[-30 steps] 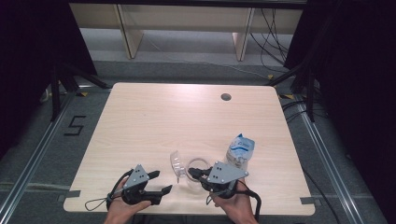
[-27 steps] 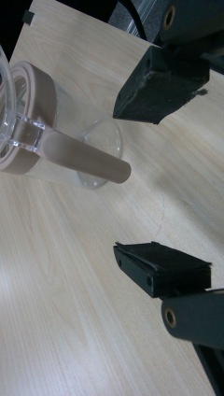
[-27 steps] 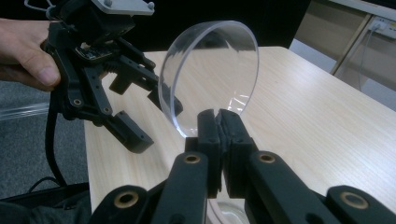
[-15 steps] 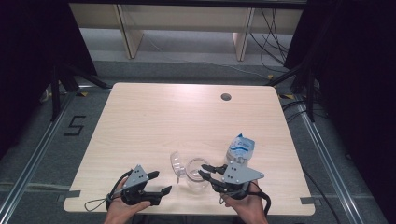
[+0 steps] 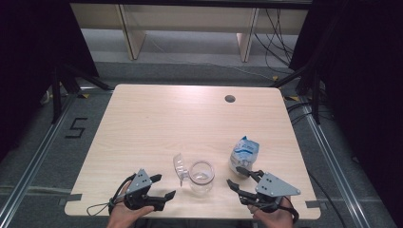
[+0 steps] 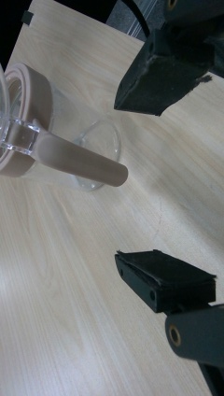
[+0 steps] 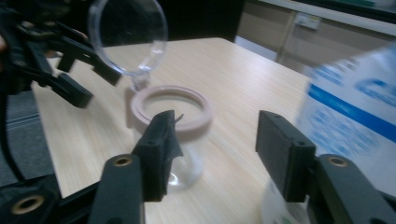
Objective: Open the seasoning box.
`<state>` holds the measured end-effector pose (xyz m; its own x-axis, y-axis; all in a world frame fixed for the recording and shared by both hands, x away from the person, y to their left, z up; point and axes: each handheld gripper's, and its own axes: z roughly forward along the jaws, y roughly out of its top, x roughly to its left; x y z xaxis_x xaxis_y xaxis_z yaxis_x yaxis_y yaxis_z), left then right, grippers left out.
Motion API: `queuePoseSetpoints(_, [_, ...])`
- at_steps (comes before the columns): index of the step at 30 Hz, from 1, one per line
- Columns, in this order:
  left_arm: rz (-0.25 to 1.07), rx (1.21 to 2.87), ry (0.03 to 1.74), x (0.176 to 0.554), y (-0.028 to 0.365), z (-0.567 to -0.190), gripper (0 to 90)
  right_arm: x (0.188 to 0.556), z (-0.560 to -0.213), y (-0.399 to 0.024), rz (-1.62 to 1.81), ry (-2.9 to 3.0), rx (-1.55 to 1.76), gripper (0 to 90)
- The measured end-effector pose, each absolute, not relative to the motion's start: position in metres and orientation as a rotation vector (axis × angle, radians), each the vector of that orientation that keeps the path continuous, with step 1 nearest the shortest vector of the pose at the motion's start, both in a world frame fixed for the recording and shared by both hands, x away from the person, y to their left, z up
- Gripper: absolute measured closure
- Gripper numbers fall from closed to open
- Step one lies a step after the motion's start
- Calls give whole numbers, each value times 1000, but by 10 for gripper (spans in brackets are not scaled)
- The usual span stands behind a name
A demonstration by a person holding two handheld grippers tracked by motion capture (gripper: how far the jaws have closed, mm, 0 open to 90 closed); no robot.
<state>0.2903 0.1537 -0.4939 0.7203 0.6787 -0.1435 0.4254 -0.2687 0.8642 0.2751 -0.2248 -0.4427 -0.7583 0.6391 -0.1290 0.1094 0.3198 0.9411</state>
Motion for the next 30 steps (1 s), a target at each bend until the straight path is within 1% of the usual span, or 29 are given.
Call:
queuePoseSetpoints(4, [309, 1906, 841, 291, 155, -494, 186, 273, -448, -240, 1438, 2084, 759, 398])
queuePoseSetpoints(5, [302, 1894, 862, 289, 154, -494, 183, 274, -449, -244, 1423, 2069, 762, 389])
queuePoseSetpoints(6, [301, 1893, 864, 289, 154, -494, 183, 271, -450, -246, 1416, 2084, 832, 376])
queuePoseSetpoints(7, [299, 1891, 869, 288, 154, -494, 183, 275, -452, -250, 1421, 2053, 794, 364])
queuePoseSetpoints(11, [309, 1906, 855, 287, 156, -494, 183, 275, -456, -259, 1391, 2047, 875, 329])
queuePoseSetpoints(12, [304, 1895, 874, 286, 155, -495, 183, 274, -456, -260, 1383, 2036, 910, 325])
queuePoseSetpoints(13, [307, 1905, 851, 286, 156, -495, 183, 276, -458, -263, 1381, 2036, 906, 309])
queuePoseSetpoints(18, [294, 1896, 876, 283, 156, -495, 183, 283, -464, -269, 1368, 2016, 961, 247])
queuePoseSetpoints(30, [277, 1887, 901, 279, 155, -496, 183, 301, -476, -271, 1368, 2023, 997, 176])
